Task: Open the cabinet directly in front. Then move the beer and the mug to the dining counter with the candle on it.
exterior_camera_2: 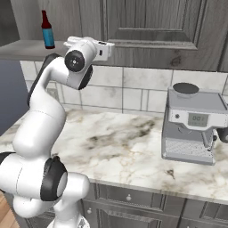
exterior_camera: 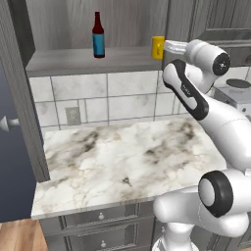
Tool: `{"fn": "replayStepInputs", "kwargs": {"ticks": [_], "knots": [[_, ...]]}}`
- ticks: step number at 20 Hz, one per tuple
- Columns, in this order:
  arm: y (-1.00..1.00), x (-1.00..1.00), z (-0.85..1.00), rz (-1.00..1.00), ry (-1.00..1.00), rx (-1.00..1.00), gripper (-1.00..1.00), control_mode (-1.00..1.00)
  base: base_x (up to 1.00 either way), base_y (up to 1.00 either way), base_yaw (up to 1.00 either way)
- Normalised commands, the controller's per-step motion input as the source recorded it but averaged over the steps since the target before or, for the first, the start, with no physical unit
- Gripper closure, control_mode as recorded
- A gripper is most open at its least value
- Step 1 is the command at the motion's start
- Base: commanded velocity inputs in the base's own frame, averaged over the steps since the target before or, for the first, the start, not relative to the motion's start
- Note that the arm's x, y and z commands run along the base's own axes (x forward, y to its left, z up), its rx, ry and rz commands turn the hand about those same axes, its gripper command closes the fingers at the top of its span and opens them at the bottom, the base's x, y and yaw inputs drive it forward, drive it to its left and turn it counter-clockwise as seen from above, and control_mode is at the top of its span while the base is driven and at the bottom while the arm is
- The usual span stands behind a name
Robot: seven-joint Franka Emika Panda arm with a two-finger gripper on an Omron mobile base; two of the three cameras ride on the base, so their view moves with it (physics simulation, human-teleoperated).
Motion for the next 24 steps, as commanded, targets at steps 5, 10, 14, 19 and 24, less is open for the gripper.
{"fn": "replayStepInputs", "kwargs": {"ticks": [5,10,14,19,24], "knots": [[-0.22,-0.11,0.01,0.00,0.00,0.00,1.00,-1.00,0.00,0.00,0.00],[-0.62,-0.42,0.13,0.00,0.00,0.00,1.00,-1.00,0.00,0.00,0.00],[-0.69,-0.52,0.19,0.00,0.00,0.00,1.00,-1.00,0.00,0.00,0.00],[-0.76,-0.53,0.23,0.00,0.00,0.01,1.00,-1.00,0.00,0.00,0.00],[-0.92,-0.56,0.22,0.00,-0.01,0.04,1.00,-1.00,0.00,0.00,0.00]]}}
